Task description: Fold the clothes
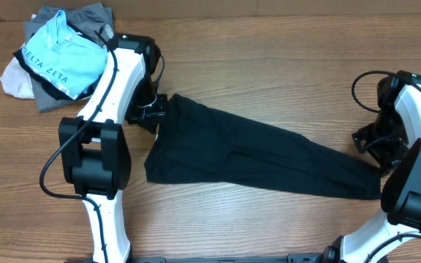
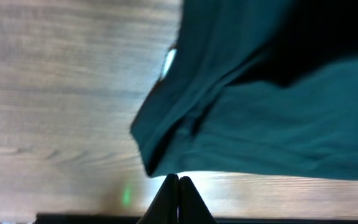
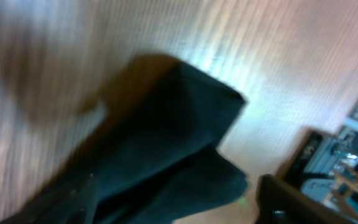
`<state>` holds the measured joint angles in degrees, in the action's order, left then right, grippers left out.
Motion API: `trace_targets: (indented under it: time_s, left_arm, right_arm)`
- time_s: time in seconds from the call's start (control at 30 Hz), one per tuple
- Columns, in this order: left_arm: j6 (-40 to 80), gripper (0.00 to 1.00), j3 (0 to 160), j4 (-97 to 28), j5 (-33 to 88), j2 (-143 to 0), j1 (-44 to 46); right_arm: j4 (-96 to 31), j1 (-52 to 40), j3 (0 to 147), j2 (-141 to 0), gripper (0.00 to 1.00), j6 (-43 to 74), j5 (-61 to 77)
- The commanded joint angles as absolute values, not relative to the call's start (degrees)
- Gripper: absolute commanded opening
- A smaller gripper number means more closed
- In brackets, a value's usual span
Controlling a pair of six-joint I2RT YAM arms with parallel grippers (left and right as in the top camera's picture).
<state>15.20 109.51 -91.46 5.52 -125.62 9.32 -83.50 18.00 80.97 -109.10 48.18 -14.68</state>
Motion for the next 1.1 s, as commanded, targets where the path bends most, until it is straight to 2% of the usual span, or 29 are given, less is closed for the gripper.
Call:
trace_targets:
  time_s: [0.0,0.03,0.1,0.33,0.5,0.6,1.07]
  left_arm:
    - [12.64,0.04,116.09,-90.11,11.55,-123.72,12.23]
    - [10.68,0.04,117.05,-89.14,13.72,-123.44,13.47]
    - [8.95,0.04,117.73,-86.91,15.99,-123.31,16.21]
    - [9.58,0.04,117.03,-83.4,16.21,-126.48,24.36]
    - [11.22,0.04,117.05,-81.65,16.14,-129.4,26.28]
    - [11.31,0.04,117.03,-81.8,15.94,-132.33,25.43]
    - [10.92,0.04,117.03,-81.76,15.97,-141.88,16.05]
  right_arm:
    - [-81.87,18.0,80.84,-107.04,0.62,36.12,-7.16]
    - [-81.52,17.96,80.84,-107.04,0.43,35.51,-5.67]
    - [-81.03,17.72,80.84,-107.04,0.21,35.51,-4.05]
    - [-80.36,14.39,80.84,-107.04,0.18,35.51,-3.75]
    - [-79.77,10.63,80.82,-107.04,0.17,36.18,-3.77]
    - [-79.31,8.97,80.05,-107.04,0.17,40.29,-3.73]
    - [-68.1,8.21,65.63,-107.04,0.18,40.07,-1.98]
